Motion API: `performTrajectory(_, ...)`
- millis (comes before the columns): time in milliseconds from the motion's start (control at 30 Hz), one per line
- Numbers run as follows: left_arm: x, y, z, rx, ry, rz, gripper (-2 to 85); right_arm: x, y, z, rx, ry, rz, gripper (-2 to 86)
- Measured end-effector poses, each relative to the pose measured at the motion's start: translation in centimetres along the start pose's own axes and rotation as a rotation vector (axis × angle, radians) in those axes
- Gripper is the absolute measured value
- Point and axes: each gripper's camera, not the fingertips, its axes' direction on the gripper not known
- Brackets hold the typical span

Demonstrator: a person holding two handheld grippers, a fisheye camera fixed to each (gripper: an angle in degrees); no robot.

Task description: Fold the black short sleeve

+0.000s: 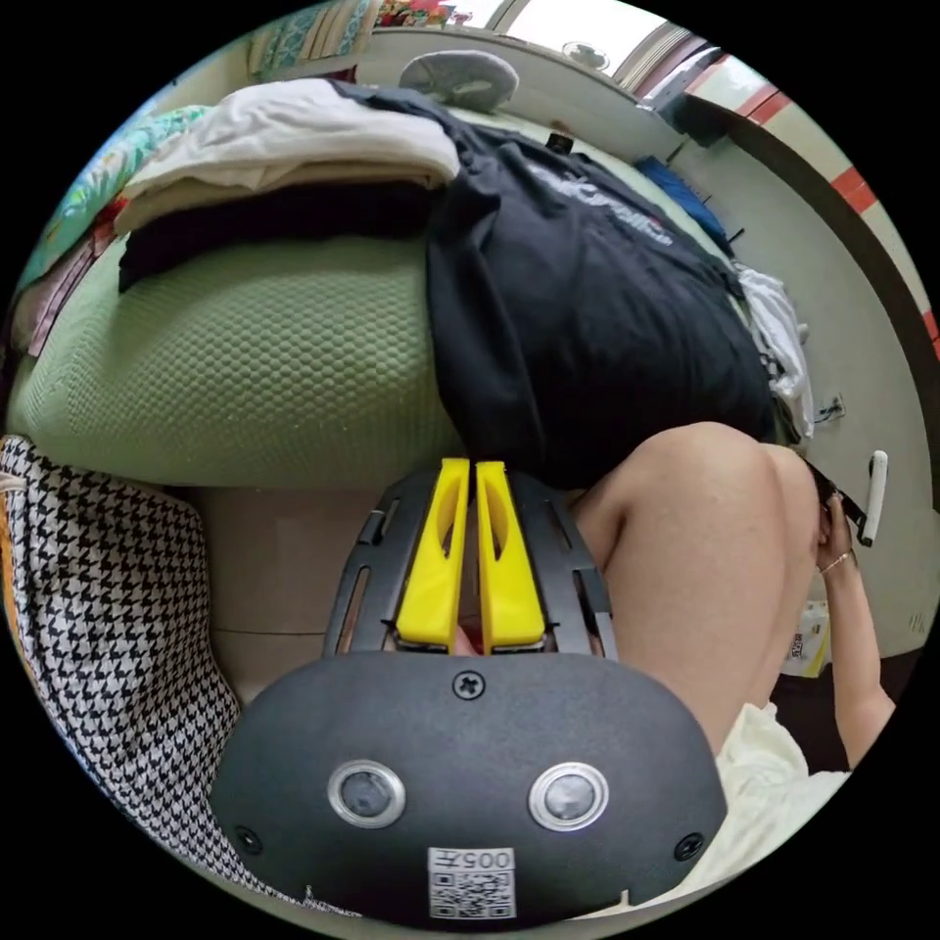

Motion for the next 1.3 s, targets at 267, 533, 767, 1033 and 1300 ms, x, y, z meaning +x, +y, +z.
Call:
performTrajectory(267,1.7,-0.5,-11.9,0.232,0.034,0.095,0.4,1.1,0.4,-7.1,0.163,-0.046,-0.026,-1.4)
performTrajectory(533,2.3,1.7,-20.1,0.301,0.111,0.128,0.3,2.5,2.2,-13.5,0.248,-0.105,-0.005,-1.1)
performTrajectory(767,1.5,6.3,-21.9,0.175,0.153,0.100,0.4,4.9,6.2,-15.4,0.206,-0.147,0.080,-1.1)
performTrajectory(1033,1.3,7.1,-17.9,0.016,0.130,0.051,0.6,4.4,7.4,-12.2,0.088,-0.129,0.096,-1.1)
performTrajectory(1300,-0.3,8.8,-15.1,-0.065,0.034,0.012,0.8,5.7,8.3,-7.4,-0.062,-0.107,0.255,-1.0)
